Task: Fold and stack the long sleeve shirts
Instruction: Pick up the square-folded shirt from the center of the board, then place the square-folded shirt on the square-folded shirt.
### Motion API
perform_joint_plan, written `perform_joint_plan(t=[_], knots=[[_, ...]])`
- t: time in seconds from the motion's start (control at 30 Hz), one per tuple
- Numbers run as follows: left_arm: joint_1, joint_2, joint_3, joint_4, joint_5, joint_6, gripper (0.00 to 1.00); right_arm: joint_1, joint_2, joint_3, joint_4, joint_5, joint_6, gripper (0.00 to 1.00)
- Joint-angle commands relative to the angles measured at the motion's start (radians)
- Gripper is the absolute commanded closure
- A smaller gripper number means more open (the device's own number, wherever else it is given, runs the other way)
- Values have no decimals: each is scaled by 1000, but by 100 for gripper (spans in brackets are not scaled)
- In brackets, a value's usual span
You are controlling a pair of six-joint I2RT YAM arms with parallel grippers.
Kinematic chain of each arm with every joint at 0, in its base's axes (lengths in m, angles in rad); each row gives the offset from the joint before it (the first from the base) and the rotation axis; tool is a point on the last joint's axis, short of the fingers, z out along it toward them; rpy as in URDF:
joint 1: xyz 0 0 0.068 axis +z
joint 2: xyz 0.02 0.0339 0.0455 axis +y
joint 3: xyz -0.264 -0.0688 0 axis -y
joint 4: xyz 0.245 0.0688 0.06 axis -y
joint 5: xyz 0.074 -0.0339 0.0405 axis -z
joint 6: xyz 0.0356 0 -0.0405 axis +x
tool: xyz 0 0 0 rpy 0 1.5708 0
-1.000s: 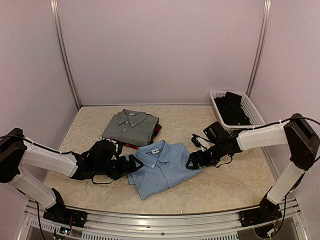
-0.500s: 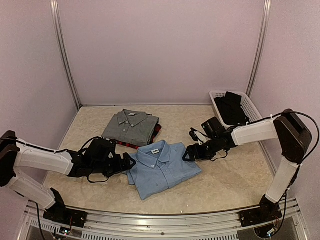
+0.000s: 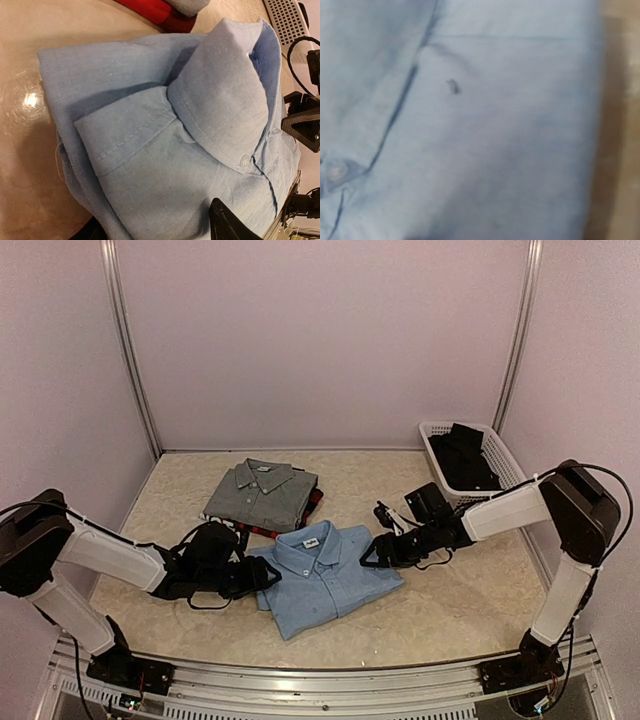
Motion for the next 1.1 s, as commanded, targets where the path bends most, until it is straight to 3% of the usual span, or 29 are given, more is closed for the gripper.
perform_joint_plan(t=[0.0, 0.23, 0.43, 0.53, 0.77, 1.07], knots=[[-21, 64, -55, 146, 80, -66, 45, 38, 59, -72, 38, -58, 72, 41], [-23, 67, -65, 236, 74, -45, 64, 58, 55, -104, 143, -98, 122, 65], [33, 76, -53, 310, 167, -16, 99, 59, 18, -107, 206, -122, 143, 91], [77, 44, -24, 256, 212, 25, 100, 64, -23, -101, 198, -109, 149, 100], [157, -87, 168, -93, 259, 206, 100, 115, -127, -9, 108, -64, 150, 100], [283, -173, 371, -298, 292, 297, 100, 138, -219, 175, -1, 4, 127, 100]])
